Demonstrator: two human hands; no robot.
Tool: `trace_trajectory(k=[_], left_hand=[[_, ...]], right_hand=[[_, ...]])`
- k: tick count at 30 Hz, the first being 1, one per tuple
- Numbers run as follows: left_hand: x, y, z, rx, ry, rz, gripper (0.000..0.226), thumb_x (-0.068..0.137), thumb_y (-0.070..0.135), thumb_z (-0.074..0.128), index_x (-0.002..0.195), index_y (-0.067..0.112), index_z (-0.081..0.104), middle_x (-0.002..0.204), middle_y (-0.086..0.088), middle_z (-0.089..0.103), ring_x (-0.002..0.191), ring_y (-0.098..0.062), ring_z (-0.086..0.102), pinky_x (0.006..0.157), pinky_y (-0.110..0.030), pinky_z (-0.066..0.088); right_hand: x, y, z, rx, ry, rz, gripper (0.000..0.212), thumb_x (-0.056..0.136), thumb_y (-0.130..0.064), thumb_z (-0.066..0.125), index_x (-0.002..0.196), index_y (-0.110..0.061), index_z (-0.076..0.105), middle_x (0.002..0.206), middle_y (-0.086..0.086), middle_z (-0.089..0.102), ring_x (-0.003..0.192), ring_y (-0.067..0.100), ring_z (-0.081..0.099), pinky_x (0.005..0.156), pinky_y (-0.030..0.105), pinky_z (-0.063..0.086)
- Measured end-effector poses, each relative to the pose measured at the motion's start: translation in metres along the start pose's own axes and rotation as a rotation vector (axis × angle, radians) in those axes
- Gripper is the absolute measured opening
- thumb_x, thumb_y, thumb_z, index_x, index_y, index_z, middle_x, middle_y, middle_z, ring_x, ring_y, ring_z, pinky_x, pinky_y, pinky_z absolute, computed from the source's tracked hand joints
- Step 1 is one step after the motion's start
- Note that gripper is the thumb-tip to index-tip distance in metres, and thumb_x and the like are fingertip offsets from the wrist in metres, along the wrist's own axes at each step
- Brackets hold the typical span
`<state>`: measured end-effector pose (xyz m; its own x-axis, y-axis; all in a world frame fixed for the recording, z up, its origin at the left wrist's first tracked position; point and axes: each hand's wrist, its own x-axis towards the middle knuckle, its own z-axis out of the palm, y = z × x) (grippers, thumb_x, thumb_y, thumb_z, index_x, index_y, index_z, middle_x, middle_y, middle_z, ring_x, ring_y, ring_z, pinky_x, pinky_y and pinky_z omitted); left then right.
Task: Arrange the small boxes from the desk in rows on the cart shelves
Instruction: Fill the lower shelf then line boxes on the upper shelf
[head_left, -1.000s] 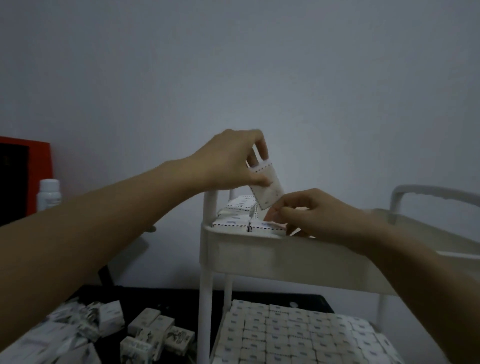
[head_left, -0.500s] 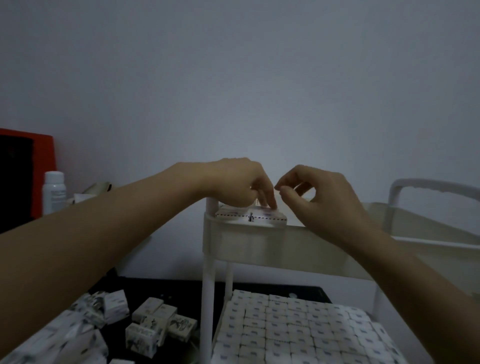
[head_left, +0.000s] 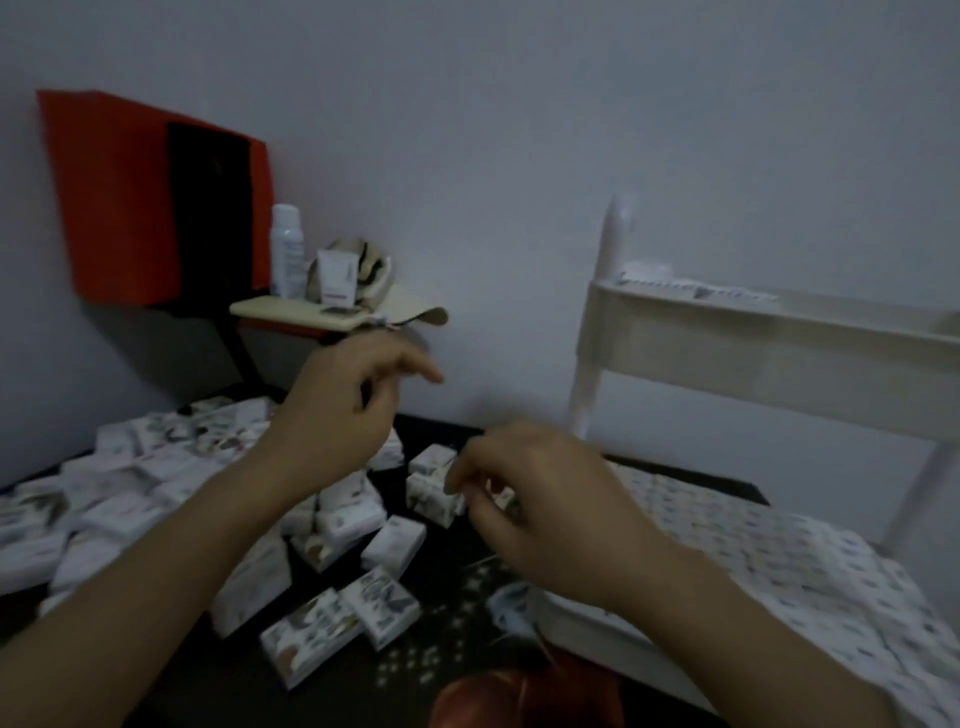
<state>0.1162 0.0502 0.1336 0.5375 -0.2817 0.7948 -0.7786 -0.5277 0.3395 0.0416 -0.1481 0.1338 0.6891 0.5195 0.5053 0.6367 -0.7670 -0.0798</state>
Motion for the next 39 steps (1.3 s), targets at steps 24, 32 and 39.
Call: trace_trajectory(k=[24, 32, 39], left_hand=[[-0.061, -0.146, 0.047, 0.569, -0.636, -0.242, 0.054, 0.091, 0.042, 0.055, 0.142, 0.029, 0.044, 0.147, 0.002, 0.044, 0.144, -0.013, 0.023, 0.118, -0.034, -0.002], [-0.066, -0.148, 0.054, 0.46, -0.39, -0.311, 0.032, 0.089, 0.044, 0.06, 0.12, 0.036, 0.062, 0.111, 0.01, 0.061, 0.11, -0.013, 0.054, 0.093, -0.027, 0.038], [-0.048, -0.09, 0.026, -0.358, 0.004, -0.651, 0.017, 0.097, 0.013, 0.056, 0.104, 0.024, 0.067, 0.047, 0.007, 0.05, 0.05, -0.006, 0.05, 0.057, -0.022, 0.047]], right_hand=[[0.034, 0.049, 0.205, 0.438, -0.264, 0.782, 0.053, 0.079, -0.046, 0.071, 0.116, -0.029, 0.037, 0.115, -0.006, 0.058, 0.098, 0.015, 0.062, 0.085, 0.04, 0.054], [0.031, 0.053, 0.183, 0.496, -0.037, 0.739, 0.031, 0.085, -0.02, 0.065, 0.105, -0.033, 0.046, 0.092, -0.017, 0.059, 0.082, 0.001, 0.06, 0.078, 0.034, 0.055], [0.019, 0.045, 0.129, 0.465, 0.093, 0.566, 0.03, 0.087, -0.025, 0.065, 0.104, -0.04, 0.046, 0.094, -0.017, 0.064, 0.078, -0.002, 0.062, 0.07, 0.03, 0.056]])
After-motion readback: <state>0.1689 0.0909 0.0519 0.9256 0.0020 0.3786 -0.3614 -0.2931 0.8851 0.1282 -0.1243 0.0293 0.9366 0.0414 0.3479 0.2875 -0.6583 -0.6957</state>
